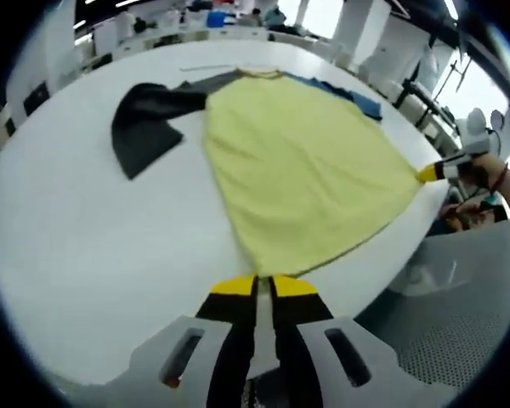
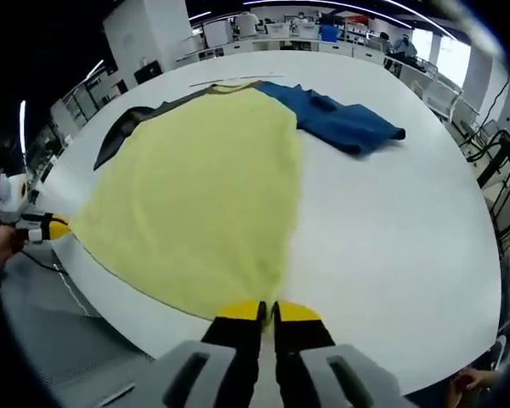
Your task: Fold the garment on the visible template until the final outline fits inside the template.
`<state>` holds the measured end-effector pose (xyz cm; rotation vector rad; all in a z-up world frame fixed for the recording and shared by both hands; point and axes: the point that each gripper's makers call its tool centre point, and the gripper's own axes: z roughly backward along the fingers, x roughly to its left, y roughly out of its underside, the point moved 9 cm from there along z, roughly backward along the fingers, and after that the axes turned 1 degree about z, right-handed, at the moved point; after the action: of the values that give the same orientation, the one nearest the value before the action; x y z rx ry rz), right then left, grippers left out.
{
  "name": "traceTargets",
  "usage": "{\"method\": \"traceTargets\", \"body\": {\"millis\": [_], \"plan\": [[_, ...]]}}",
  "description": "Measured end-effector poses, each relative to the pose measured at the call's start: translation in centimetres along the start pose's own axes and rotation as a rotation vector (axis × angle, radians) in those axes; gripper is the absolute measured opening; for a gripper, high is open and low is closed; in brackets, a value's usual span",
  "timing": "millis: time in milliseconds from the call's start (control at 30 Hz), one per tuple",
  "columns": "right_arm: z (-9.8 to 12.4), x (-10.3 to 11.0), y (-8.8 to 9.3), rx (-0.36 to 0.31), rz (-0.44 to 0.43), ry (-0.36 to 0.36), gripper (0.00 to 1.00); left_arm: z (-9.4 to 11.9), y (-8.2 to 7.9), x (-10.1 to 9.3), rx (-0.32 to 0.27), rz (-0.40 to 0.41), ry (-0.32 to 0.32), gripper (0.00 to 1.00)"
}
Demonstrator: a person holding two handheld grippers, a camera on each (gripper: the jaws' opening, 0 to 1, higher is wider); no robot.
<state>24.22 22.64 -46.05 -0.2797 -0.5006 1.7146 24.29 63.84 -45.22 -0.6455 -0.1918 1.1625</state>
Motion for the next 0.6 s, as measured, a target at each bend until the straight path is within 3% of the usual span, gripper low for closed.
{"method": "traceTargets", "body": {"millis": [233,600], "plan": [[0.7,0.3,-0.3,-0.041,-0.008,0.003,0.22,1.0,-0.8,-0.6,-0.070,-0.030,0.051,0.26],[1.7,0.3,-3.4,-0.169,0.049,0.006,0.45,1.4,-2.7,-0.9,-0.210,-0.121,0.112,0.62]]}}
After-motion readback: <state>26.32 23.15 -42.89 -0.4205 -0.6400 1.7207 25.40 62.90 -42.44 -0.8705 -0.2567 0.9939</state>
